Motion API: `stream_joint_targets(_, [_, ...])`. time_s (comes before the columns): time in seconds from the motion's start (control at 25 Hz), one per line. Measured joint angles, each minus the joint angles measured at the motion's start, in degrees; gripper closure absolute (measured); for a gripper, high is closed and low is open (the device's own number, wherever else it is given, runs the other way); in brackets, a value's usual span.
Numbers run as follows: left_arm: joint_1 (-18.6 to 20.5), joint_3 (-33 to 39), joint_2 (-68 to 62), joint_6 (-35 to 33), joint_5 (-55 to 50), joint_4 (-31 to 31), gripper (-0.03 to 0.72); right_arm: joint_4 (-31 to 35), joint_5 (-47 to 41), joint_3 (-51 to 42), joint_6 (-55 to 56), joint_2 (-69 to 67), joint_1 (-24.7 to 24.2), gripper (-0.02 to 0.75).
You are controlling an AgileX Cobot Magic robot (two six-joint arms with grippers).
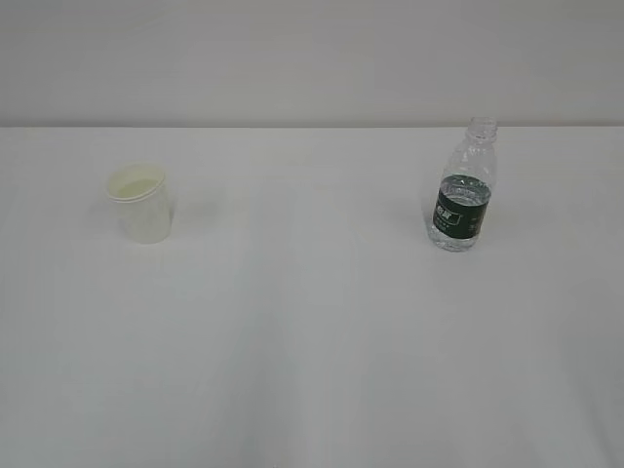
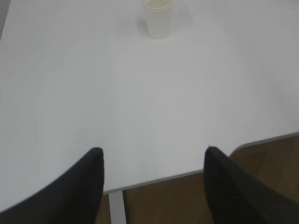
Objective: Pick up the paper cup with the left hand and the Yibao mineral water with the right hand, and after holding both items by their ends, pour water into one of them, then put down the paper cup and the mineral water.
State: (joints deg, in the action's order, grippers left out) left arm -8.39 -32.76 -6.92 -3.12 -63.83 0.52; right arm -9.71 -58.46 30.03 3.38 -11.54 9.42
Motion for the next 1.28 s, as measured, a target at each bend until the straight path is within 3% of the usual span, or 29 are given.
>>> stream_joint_targets(0.48, [0.0,2.34,0.0,0.0,1.47,1.8,0.225,1.49,-6.94,0.11,0.0,0.0,0.0,0.167])
stream_joint_targets(1.28, [0.0,3.06,0.0,0.0,1.36,1.9,0.262,2.73,-6.9,-0.92,0.0,0.0,0.0,0.167])
